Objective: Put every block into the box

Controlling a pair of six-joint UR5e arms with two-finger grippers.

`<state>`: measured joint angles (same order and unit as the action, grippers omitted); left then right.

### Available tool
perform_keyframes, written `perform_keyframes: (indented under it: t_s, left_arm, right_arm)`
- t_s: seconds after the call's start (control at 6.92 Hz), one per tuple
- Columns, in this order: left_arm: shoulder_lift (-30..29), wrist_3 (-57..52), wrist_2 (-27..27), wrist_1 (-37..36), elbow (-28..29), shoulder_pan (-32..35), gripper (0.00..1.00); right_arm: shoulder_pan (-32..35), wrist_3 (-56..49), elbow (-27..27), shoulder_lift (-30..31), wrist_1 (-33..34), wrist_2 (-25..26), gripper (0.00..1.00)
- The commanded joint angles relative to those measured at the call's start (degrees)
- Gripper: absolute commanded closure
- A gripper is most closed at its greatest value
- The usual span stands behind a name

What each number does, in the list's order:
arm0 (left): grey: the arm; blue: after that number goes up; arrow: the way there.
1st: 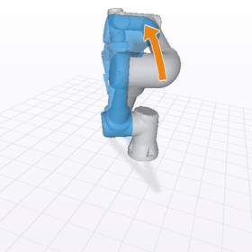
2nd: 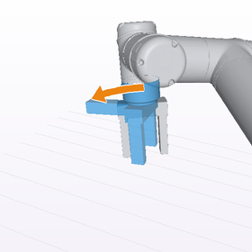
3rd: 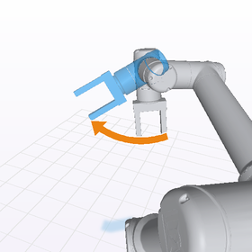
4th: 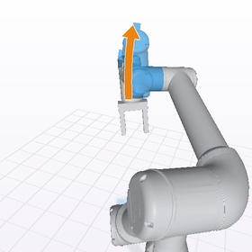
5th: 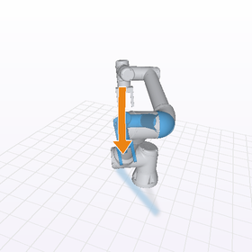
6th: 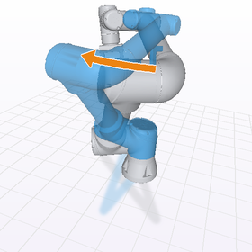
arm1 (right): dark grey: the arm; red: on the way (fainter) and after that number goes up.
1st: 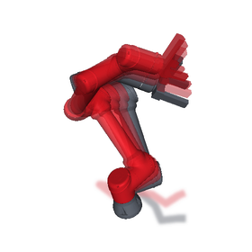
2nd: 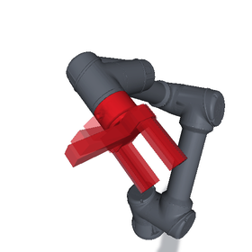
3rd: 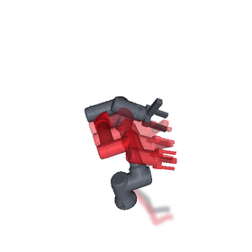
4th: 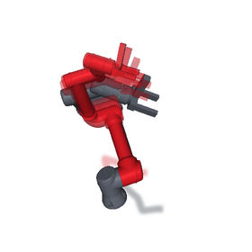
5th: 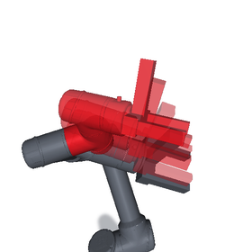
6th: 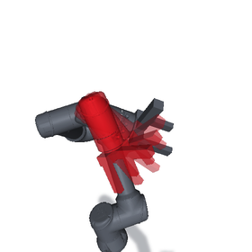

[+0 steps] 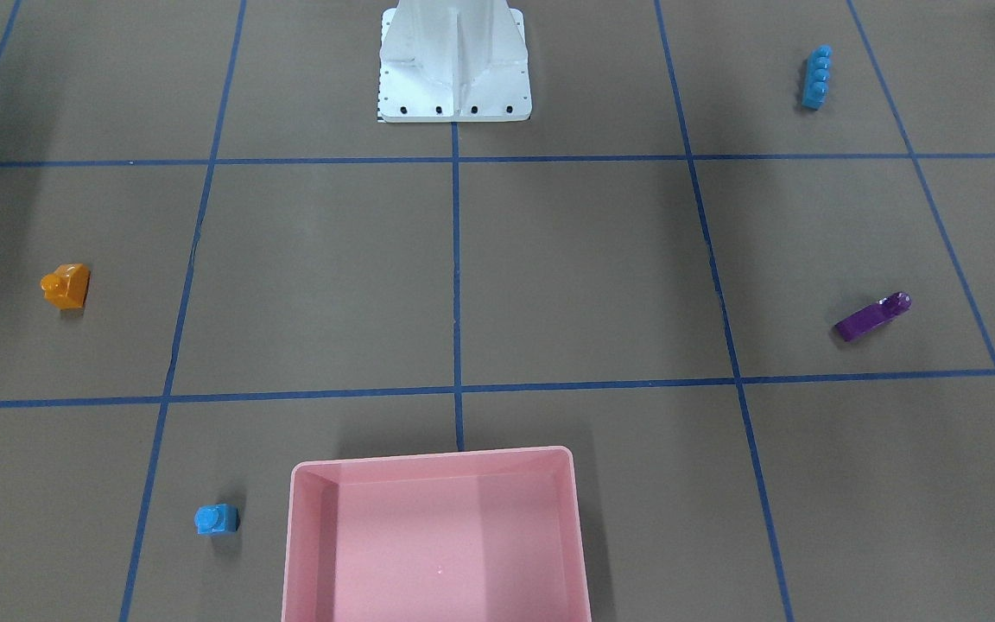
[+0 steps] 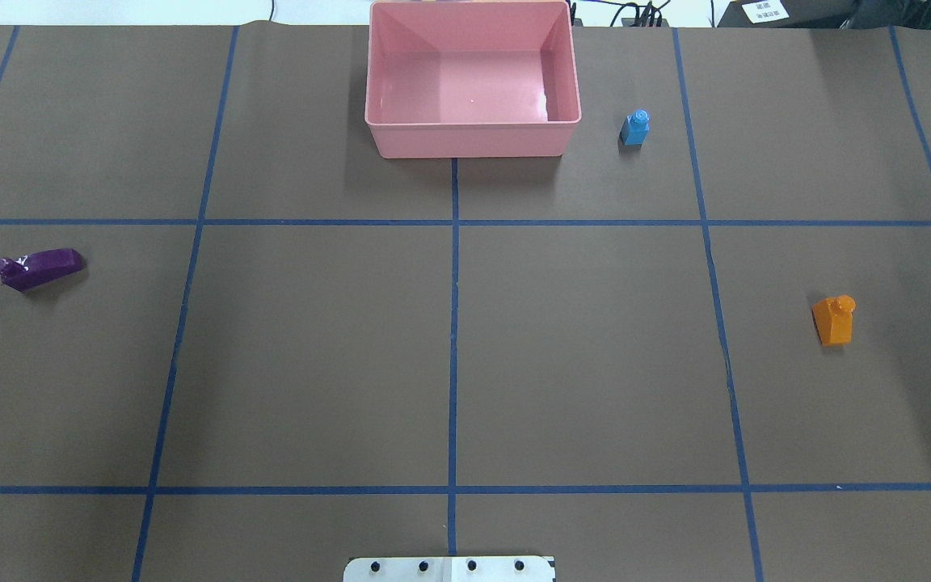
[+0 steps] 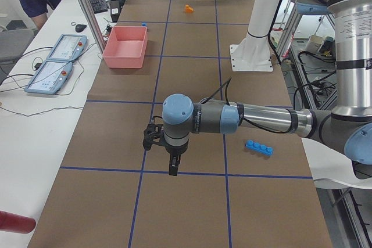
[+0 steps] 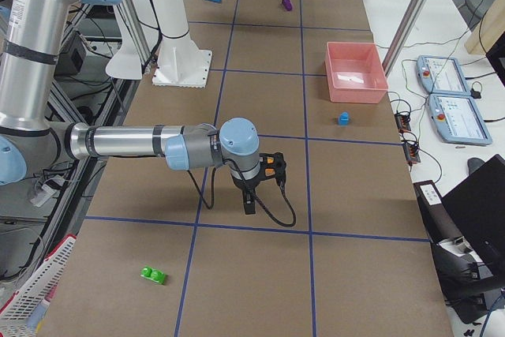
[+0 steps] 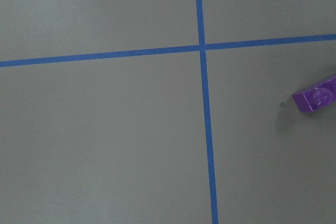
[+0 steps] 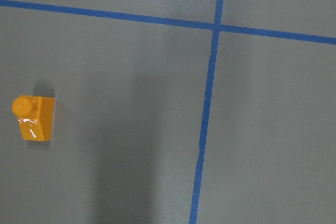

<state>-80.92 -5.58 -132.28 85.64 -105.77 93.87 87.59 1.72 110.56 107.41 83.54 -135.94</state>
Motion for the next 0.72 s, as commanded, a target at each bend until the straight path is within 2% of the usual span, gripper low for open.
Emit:
perform_keyframes:
  t_s: [0.0,0.14,0.29,0.43,0.58]
  left_arm:
    - [-0.4,0.0,0.1,0.1,-0.8,0.0,0.0]
    - [-0.4,0.0,0.1,0.2,-0.8,0.0,0.0]
    - [-0.2,0.0,0.0,0.3,-0.9,0.0,0.0]
    - [-0.2,0.0,0.0,0.3,-0.9,0.0,0.0]
    - [-0.1,0.0,0.0,0.3,-0.9,0.0,0.0]
  right_arm:
    - [-0.3,0.2,0.5,-2.2,-1.6,-2.9,0.0]
    - [-1.8,1.2,1.3,-4.6,-4.0,-3.5,0.0]
    - [-4.2,7.1,0.5,-9.5,-4.2,-3.1,0.0]
    - [-5.7,7.9,-4.9,-13.1,-9.0,-4.5,0.01]
    - [-9.0,11.2,-4.5,-14.4,-11.0,-4.9,0.01]
